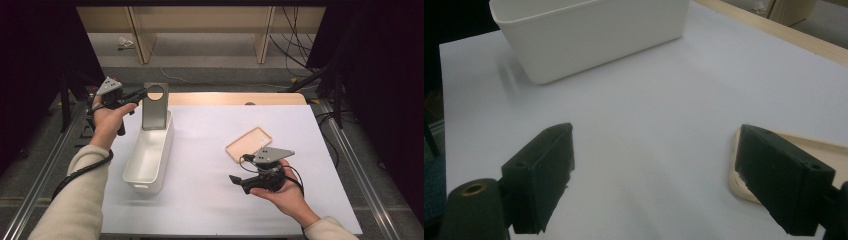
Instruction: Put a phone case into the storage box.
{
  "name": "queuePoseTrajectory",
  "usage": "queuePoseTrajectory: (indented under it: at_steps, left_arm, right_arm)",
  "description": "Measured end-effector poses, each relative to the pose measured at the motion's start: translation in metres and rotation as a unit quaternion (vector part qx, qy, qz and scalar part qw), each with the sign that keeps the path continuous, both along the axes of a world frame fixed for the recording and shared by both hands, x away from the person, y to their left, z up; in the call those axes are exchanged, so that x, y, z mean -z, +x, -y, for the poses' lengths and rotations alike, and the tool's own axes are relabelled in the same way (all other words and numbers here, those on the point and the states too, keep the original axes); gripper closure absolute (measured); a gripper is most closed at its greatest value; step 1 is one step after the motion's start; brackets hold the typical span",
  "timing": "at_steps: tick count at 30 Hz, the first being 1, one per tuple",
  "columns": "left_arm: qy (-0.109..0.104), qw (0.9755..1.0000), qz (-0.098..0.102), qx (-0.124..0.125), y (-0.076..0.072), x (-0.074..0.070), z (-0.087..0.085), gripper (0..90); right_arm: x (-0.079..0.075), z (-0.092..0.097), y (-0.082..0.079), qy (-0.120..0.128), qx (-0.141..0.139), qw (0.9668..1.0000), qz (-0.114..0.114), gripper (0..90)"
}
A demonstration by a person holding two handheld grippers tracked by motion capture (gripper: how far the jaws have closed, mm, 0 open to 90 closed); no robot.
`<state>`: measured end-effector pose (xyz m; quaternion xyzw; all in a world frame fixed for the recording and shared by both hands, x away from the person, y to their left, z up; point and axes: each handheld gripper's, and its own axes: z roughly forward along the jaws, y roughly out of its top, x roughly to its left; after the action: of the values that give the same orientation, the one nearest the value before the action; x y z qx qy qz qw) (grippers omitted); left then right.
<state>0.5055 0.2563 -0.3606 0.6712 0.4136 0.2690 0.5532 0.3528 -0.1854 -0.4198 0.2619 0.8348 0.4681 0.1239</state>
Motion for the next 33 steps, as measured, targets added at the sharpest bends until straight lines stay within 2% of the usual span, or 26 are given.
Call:
queuePoseTrajectory:
  at_steps: [33]
  left_arm:
    - [0.012,0.9998,-0.018,0.001,0.012,0.02,0.002,81.7]
  right_arm:
    - [0.0,0.0,0.0,-0.002,-0.002,1.0,0.001,16.9]
